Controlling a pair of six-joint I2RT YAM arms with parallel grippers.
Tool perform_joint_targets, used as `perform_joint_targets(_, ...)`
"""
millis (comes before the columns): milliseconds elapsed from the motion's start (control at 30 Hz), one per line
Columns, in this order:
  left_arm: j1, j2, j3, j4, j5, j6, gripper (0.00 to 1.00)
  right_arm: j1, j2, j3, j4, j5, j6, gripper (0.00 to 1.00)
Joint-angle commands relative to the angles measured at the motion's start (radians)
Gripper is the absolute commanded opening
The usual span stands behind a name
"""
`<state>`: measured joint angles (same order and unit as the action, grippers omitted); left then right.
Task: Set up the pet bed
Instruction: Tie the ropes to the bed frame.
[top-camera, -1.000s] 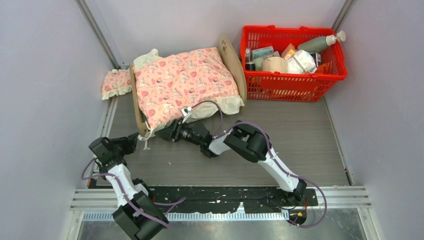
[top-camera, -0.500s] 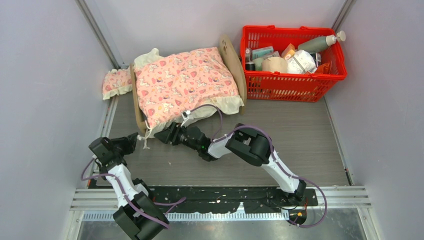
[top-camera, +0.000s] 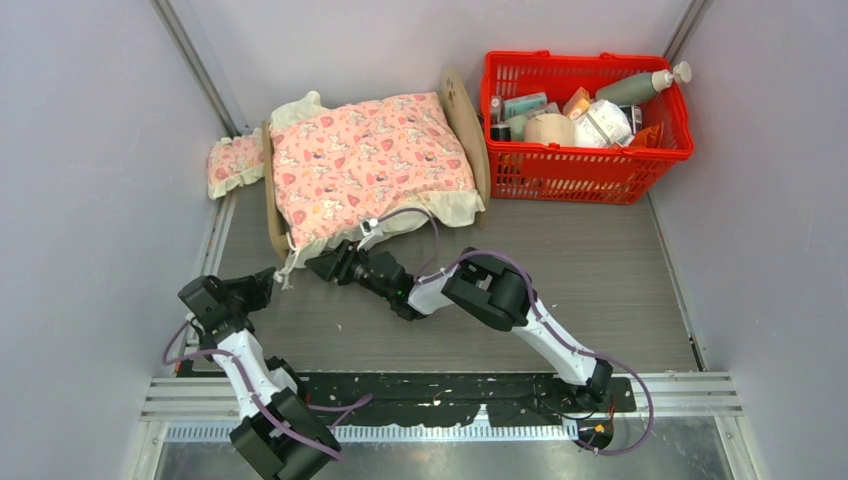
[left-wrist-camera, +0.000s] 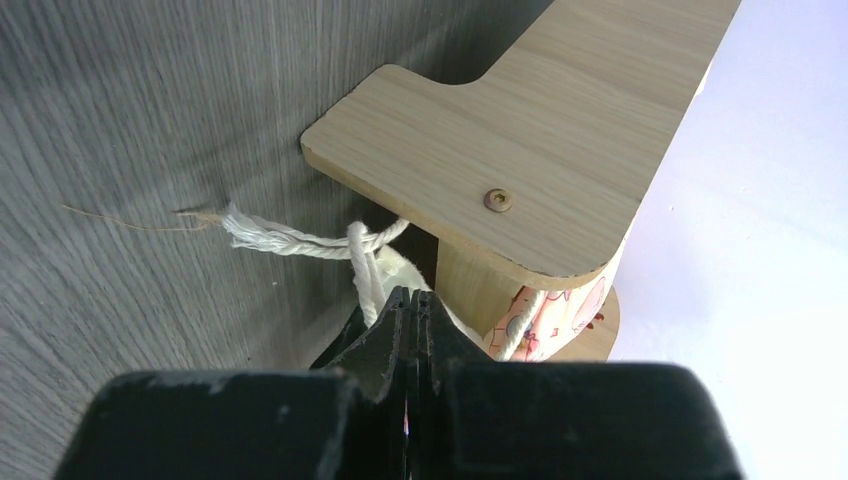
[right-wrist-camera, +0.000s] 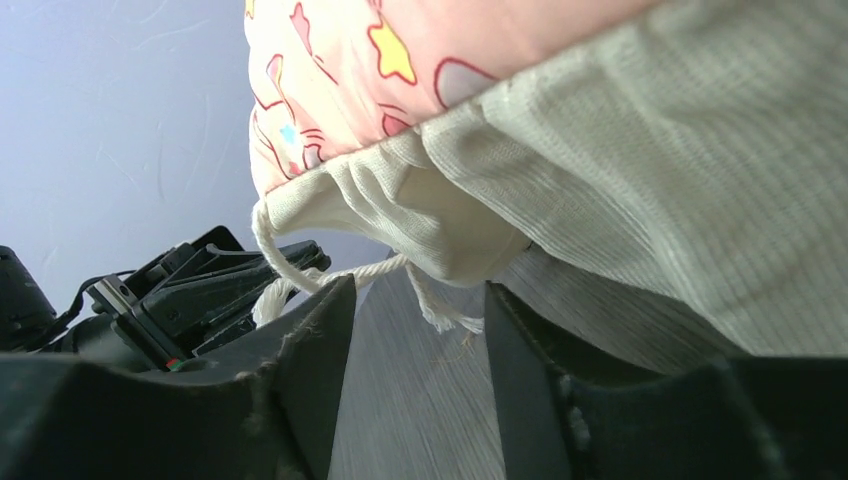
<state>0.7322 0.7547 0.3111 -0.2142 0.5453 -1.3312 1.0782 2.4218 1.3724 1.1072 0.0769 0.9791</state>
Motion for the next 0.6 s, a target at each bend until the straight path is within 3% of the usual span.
perform_joint_targets(0, -0.002, -0.017, 0.03, -0.01, -0.05, -0.018, 0.0, -0.022, 0.002, 0.021, 0.032, -0.013, 0.0, 0.48)
perform_joint_targets(33, -0.001, -0.013, 0.034, -0.007, -0.056, -0.022, 0.0, -0.023, -0.004, 0.002, 0.036, -0.012, -0.002, 0.34)
perform_joint_targets(100, -0.001, -0.003, 0.047, 0.002, -0.064, -0.024, 0.0, -0.029, -0.038, -0.041, 0.038, 0.002, -0.03, 0.14)
perform_joint_targets(167, -0.001, 0.008, 0.064, 0.004, -0.074, -0.021, 0.0, -0.033, -0.074, -0.078, 0.008, 0.022, -0.063, 0.06)
perform_joint_targets(567, -0.001, 0.048, 0.127, 0.022, -0.111, 0.001, 0.0, -0.037, -0.198, -0.178, -0.146, 0.096, -0.324, 0.05)
